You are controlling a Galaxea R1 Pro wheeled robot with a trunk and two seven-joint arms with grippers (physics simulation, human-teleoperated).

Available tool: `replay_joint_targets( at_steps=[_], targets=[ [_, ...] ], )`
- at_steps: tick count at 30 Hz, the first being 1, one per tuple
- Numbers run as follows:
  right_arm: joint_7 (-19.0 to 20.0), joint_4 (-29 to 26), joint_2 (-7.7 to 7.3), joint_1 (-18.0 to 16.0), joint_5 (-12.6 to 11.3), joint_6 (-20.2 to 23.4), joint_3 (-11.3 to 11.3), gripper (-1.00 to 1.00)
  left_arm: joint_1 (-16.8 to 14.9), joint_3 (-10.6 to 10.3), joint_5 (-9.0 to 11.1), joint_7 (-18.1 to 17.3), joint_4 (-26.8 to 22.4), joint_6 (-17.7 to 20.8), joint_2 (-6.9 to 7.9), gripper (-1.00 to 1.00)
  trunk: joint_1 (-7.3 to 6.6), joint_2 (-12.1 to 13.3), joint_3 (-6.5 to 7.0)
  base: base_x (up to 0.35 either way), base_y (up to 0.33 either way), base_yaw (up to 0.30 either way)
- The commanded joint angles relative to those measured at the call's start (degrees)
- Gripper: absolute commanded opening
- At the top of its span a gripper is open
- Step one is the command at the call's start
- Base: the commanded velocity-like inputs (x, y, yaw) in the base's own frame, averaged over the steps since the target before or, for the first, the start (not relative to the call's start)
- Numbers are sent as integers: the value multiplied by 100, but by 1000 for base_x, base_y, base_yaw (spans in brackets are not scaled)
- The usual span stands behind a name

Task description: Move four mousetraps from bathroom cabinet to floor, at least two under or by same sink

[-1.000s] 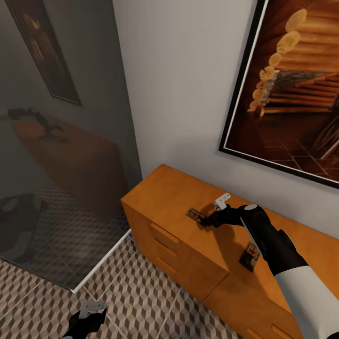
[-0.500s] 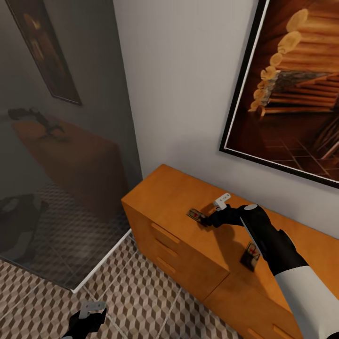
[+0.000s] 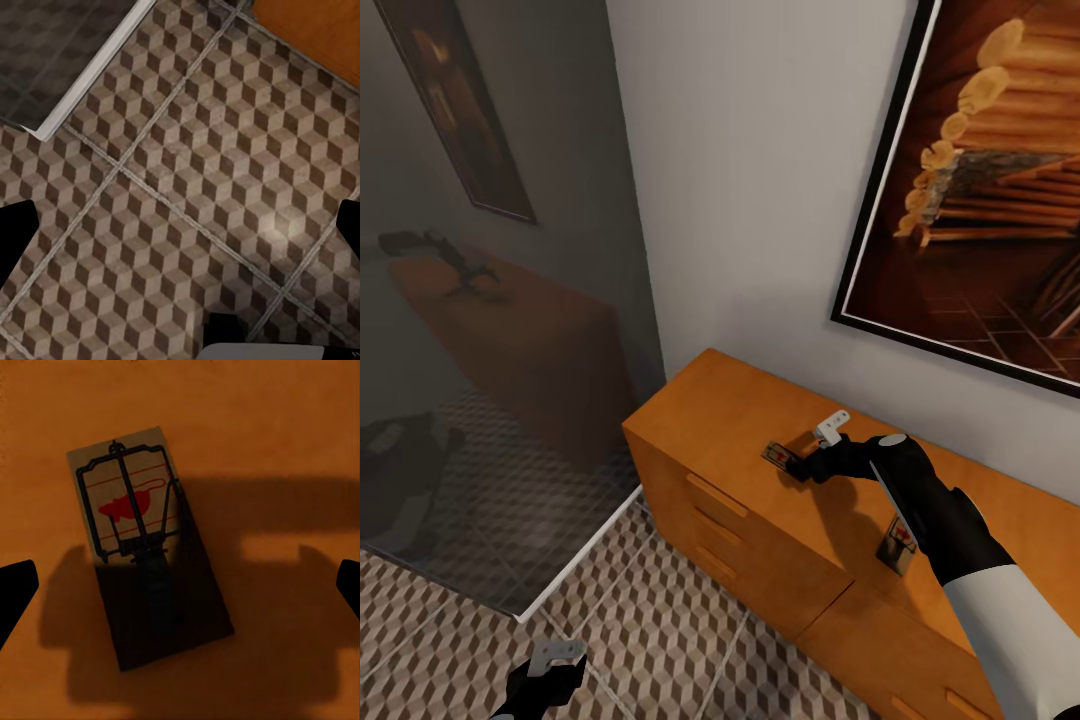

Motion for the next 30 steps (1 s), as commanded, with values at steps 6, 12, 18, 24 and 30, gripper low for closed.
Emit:
replay_joint_targets(
  at_steps=[6, 12, 18, 24, 30],
  targets=[
    [47, -5, -3, -6, 60, 10, 6, 100, -11, -49, 54, -14, 25, -37, -2, 100, 3, -11, -10, 0, 1, 0],
    [47, -5, -3, -6, 61, 10, 4, 100, -11, -49, 54, -14, 25, -38, -2, 100, 3, -11, -11, 0, 0, 0],
    [47, -5, -3, -6, 59, 10, 6, 100, -11, -49, 54, -14, 25, -39, -2, 100, 3, -11, -31, 0, 0, 0],
    [47, -6, -3, -6, 59, 10, 7, 100, -11, -49, 54, -14, 25, -41, -2, 100, 3, -11, -61, 0, 0, 0],
    [47, -6, -3, -6, 60, 10, 7, 100, -11, -49, 54, -14, 25, -37, -2, 100, 3, -11, -92, 0, 0, 0]
  ],
)
